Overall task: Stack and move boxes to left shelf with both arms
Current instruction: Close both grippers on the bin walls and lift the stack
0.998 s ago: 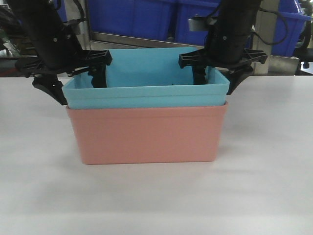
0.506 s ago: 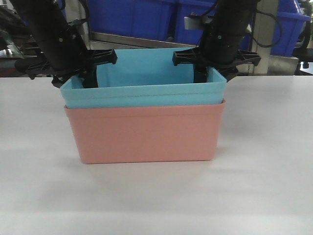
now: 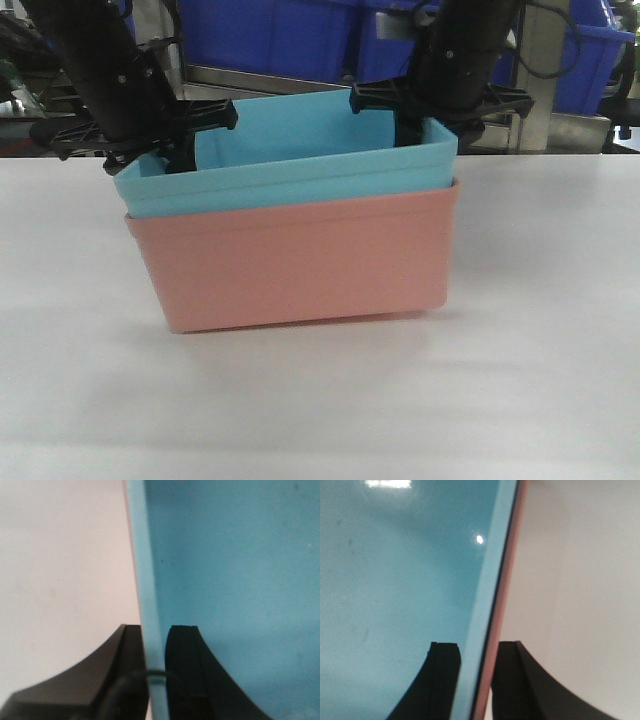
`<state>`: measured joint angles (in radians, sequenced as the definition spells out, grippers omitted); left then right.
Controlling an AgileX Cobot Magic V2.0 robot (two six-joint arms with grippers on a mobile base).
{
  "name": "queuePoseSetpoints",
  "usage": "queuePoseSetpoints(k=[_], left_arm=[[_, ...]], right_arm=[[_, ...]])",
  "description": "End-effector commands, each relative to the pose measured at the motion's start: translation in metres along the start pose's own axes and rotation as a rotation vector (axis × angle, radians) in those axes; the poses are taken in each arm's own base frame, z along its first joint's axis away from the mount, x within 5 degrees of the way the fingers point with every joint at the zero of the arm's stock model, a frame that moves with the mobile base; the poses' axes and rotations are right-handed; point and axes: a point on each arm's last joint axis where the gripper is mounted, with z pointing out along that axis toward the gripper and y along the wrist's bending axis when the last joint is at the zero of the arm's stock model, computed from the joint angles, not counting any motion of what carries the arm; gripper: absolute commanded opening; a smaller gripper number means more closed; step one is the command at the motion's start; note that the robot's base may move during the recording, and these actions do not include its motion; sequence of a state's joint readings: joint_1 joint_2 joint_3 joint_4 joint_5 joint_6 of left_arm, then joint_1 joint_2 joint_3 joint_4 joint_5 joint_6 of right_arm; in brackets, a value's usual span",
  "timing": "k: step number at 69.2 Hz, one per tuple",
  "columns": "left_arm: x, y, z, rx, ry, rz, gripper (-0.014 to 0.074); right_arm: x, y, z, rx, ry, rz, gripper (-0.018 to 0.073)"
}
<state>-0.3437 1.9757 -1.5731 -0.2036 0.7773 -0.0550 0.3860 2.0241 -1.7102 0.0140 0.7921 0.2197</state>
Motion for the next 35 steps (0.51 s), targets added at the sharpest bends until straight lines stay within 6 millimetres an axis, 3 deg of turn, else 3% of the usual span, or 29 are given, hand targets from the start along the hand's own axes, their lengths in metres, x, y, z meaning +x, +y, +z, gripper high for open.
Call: queuePoseSetpoints(k=[1,35], left_arm=[[-0.018,-0.013,-0.062,0.042,-0.175,0.021,-0.0002],[-0.016,-0.024,-0.157,0.066,-0.385,0.043,-0.0002]], right_arm=[[-0.027,0.000,-0.061,-0.017,-0.220,-0.008,0.0055],[-0.027,0.002,-0.123,-0.036,-0.296,-0.010,0.0055]])
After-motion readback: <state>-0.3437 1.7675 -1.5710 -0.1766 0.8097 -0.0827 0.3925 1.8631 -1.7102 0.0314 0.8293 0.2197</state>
